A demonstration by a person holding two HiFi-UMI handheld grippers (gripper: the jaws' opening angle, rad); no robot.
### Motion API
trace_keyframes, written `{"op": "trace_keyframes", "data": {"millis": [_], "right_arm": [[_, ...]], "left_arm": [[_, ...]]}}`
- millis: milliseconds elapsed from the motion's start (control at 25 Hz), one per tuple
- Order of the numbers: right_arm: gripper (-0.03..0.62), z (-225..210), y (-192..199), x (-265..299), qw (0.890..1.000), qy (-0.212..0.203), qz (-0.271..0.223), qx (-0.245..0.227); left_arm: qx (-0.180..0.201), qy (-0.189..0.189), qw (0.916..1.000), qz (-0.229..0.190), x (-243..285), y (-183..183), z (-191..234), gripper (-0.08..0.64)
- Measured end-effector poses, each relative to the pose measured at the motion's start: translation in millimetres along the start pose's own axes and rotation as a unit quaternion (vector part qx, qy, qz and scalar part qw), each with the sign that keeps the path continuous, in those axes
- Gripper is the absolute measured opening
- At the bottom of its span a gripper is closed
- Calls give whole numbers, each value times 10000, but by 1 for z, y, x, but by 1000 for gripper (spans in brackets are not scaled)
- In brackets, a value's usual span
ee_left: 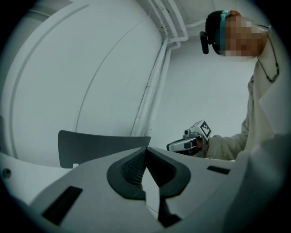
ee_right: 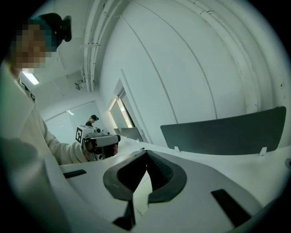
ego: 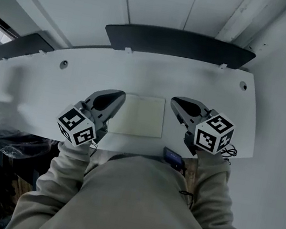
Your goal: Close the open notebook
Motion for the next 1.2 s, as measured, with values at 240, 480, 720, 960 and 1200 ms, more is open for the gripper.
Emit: {"op": "trace_keyframes", "data": {"millis": [240, 480, 720, 960, 1200], "right_arm": [[21, -8, 14, 3, 9999, -78, -13, 123], [21, -12, 21, 7, 9998, -100, 10, 191], [21, -12, 22, 5, 9997, -118, 30, 195], [20, -17, 19, 6, 9997, -137, 56, 175], [20, -17, 21, 8, 9996, -171, 108, 172]], "left_arm": [[-104, -29, 9997, 201, 4, 14, 5, 3], [-137, -68, 9994, 312, 3, 20, 6, 3], [-168, -18, 9992, 375, 6, 25, 2, 3], [-183, 40, 9988, 455, 9, 27, 2, 3], [-149, 82, 9988, 453, 10, 24, -4, 3]]}}
Point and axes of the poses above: the fingertips, and each gripper's own axes: x forward along the fingers, z to its left, y out of its underside, the point moved 7 cm from there along -x, backward along the fingers, and after that the axes turned 12 degrees about -y, right-handed, at the moved point
